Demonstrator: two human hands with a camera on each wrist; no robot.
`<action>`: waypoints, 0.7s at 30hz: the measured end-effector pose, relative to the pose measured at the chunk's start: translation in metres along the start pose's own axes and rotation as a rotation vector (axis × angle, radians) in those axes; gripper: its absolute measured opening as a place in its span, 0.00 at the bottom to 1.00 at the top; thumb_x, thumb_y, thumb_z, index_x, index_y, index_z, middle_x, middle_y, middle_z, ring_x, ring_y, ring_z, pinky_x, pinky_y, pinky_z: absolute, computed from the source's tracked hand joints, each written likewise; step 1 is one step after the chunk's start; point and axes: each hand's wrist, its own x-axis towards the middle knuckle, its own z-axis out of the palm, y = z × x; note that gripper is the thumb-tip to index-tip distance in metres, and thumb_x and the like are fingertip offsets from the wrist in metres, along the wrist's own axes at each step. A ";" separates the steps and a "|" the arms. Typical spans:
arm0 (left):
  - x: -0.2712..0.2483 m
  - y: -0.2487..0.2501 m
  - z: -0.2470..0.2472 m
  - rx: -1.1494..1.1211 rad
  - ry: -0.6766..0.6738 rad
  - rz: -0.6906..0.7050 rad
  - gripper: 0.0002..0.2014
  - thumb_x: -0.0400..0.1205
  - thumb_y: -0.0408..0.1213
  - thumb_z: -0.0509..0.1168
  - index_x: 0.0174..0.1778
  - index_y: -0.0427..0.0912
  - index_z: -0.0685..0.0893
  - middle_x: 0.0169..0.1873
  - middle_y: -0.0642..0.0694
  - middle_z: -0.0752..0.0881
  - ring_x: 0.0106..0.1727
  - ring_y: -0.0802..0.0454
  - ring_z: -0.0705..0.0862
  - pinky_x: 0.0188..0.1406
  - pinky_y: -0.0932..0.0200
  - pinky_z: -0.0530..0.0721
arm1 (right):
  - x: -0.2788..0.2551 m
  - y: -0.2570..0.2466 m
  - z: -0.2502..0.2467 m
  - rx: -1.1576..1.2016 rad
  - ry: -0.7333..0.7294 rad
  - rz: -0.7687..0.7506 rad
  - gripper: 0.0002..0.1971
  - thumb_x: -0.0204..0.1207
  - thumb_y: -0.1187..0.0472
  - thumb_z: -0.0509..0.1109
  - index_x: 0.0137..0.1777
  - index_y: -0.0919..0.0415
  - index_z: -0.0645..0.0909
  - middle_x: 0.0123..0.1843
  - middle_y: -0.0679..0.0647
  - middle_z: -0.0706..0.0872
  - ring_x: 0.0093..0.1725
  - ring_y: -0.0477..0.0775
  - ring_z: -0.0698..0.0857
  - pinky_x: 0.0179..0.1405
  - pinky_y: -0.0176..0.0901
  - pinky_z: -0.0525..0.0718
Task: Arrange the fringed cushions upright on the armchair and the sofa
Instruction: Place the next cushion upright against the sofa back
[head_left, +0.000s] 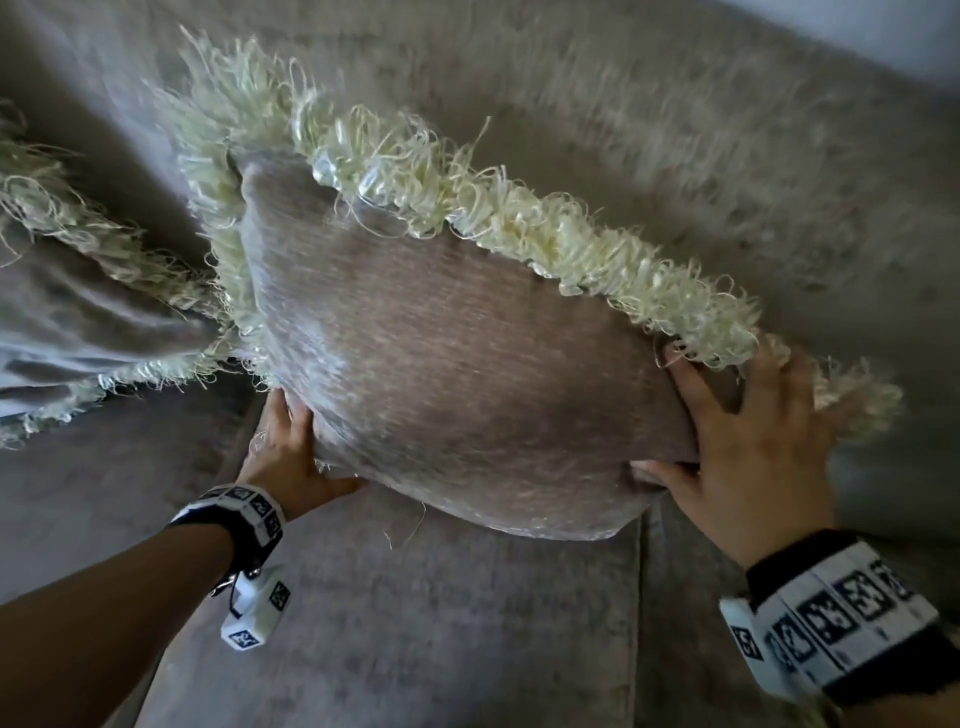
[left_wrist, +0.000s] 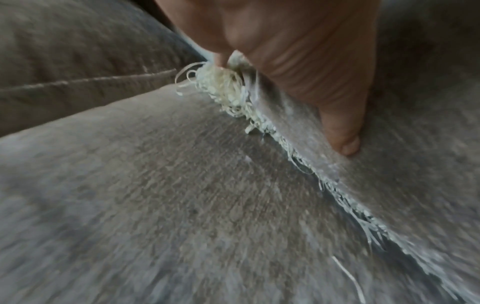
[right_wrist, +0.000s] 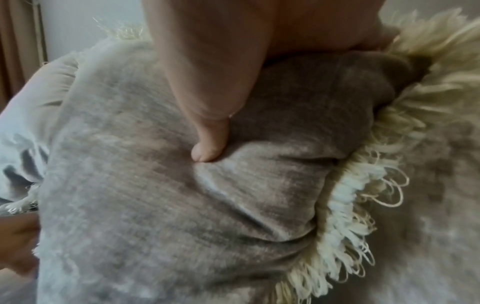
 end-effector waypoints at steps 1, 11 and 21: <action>0.004 0.004 0.005 0.004 0.027 0.007 0.66 0.51 0.70 0.74 0.80 0.34 0.59 0.74 0.27 0.61 0.76 0.33 0.63 0.71 0.36 0.70 | -0.003 -0.001 0.005 0.024 -0.003 0.024 0.52 0.57 0.39 0.81 0.79 0.39 0.57 0.79 0.73 0.57 0.75 0.87 0.57 0.60 0.96 0.58; 0.014 0.008 0.022 -0.080 0.149 -0.033 0.50 0.61 0.53 0.75 0.77 0.36 0.62 0.68 0.51 0.67 0.67 0.40 0.72 0.62 0.50 0.77 | 0.000 0.009 0.034 0.277 0.019 0.017 0.51 0.56 0.59 0.85 0.77 0.45 0.61 0.66 0.73 0.66 0.60 0.83 0.74 0.50 0.75 0.82; -0.054 0.056 -0.037 -0.114 0.147 0.095 0.57 0.57 0.27 0.85 0.77 0.52 0.59 0.63 0.25 0.73 0.62 0.25 0.77 0.57 0.38 0.78 | -0.032 0.021 0.019 0.471 0.034 0.078 0.48 0.62 0.73 0.75 0.76 0.38 0.59 0.68 0.70 0.69 0.58 0.78 0.79 0.49 0.67 0.85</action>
